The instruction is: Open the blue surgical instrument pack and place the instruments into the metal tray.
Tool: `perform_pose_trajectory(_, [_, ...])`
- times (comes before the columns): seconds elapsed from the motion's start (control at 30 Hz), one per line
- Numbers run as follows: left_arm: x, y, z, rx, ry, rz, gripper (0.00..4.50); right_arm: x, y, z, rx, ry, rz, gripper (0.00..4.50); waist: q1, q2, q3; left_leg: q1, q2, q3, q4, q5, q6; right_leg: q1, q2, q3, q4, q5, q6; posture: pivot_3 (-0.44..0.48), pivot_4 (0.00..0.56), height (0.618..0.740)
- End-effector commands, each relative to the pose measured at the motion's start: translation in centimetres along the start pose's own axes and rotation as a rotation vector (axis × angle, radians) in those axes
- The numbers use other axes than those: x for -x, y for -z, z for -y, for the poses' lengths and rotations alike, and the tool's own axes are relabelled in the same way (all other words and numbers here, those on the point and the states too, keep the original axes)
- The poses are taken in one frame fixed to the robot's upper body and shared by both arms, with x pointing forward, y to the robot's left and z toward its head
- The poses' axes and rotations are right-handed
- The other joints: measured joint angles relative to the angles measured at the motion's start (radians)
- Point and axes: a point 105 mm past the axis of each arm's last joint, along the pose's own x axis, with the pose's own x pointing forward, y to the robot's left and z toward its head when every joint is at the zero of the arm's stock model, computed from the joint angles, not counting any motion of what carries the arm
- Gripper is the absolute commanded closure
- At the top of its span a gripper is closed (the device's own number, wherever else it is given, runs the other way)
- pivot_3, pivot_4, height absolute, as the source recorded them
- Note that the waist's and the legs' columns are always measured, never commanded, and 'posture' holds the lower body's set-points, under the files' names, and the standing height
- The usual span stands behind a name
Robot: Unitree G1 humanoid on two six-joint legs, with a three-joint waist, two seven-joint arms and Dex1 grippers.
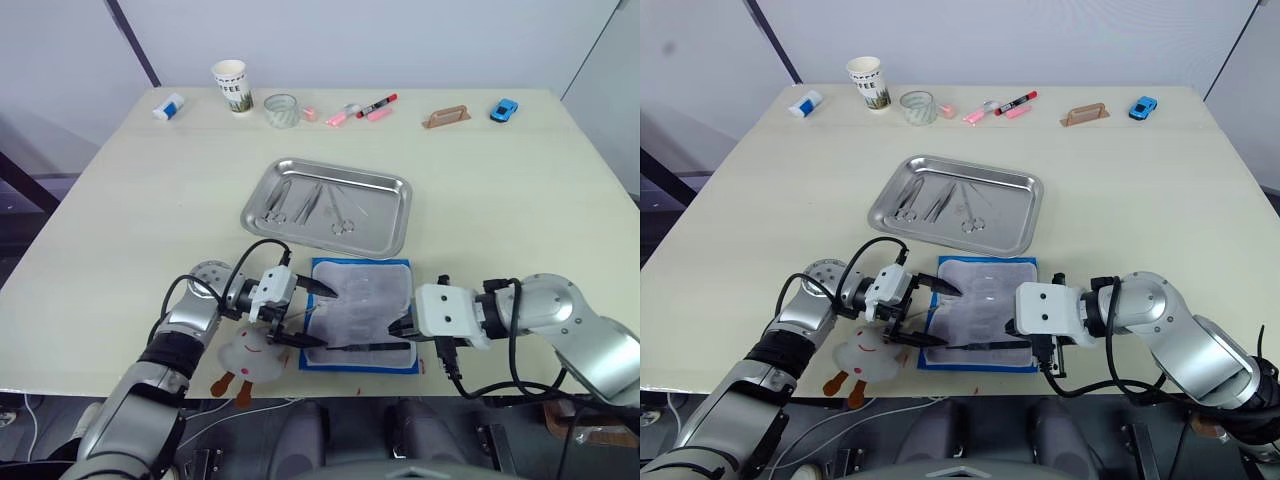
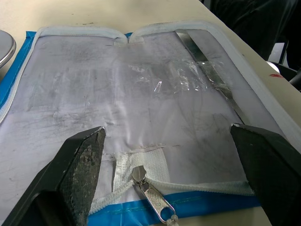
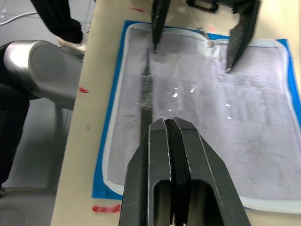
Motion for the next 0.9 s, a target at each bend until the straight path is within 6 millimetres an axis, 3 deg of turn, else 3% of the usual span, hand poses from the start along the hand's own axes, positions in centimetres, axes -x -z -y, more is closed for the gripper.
perform_pose_trajectory(0.03, [-0.2, 2.3, 1.7, 0.088, 0.069, -0.061, 0.00, 0.2, -0.3, 0.0, 0.007, 0.008, 0.021, 4.43, 0.000, 0.000, 0.000, 0.000, 0.000, 0.000, 0.000, 0.000, 0.000, 0.000, 0.000, 0.000, 0.000, 0.000, 0.000, 0.000, 0.150, 0.728])
perform_pose_trajectory(0.53, [-0.1, 2.4, 1.7, 0.089, 0.066, -0.064, 0.00, -0.9, 1.0, -0.6, -0.055, -0.005, 0.054, 4.43, 0.000, 0.000, 0.000, 0.000, 0.000, 0.000, 0.000, 0.000, 0.000, 0.000, 0.000, 0.000, 0.000, 0.000, 0.000, 0.000, 0.150, 0.728])
perform_pose_trajectory(0.57, [-0.1, 2.4, 1.7, 0.089, 0.066, -0.064, 0.00, -0.9, 1.0, -0.7, -0.064, -0.010, 0.057, 3.85, 0.000, 0.001, 0.000, 0.000, 0.000, 0.000, 0.000, 0.000, 0.000, 0.000, 0.000, 0.000, 0.000, 0.000, 0.000, 0.000, 0.150, 0.728])
perform_pose_trajectory(0.6, [-0.1, 2.4, 1.7, 0.089, 0.065, -0.064, 0.00, -0.9, 1.0, -0.8, -0.072, -0.016, 0.058, 3.81, 0.000, 0.001, 0.000, 0.000, 0.000, 0.000, 0.000, 0.000, 0.000, 0.000, 0.000, 0.000, 0.000, 0.000, 0.000, 0.000, 0.150, 0.728])
perform_pose_trajectory(0.73, [0.0, 2.4, 1.7, 0.090, 0.066, -0.067, 0.00, -1.1, 1.3, -0.4, -0.060, 0.026, 0.060, 2.02, 0.000, 0.001, 0.000, 0.000, 0.000, 0.000, 0.000, 0.000, 0.000, 0.000, 0.000, 0.000, 0.000, 0.000, 0.000, 0.000, 0.150, 0.728])
perform_pose_trajectory(0.9, [0.0, 2.3, 1.6, 0.088, 0.066, -0.066, 0.00, -1.6, 2.1, -1.0, -0.076, 0.011, 0.052, 2.02, 0.000, 0.001, 0.000, 0.000, 0.000, 0.000, 0.000, 0.000, 0.000, 0.000, 0.000, 0.000, 0.000, 0.000, 0.000, 0.000, 0.150, 0.728])
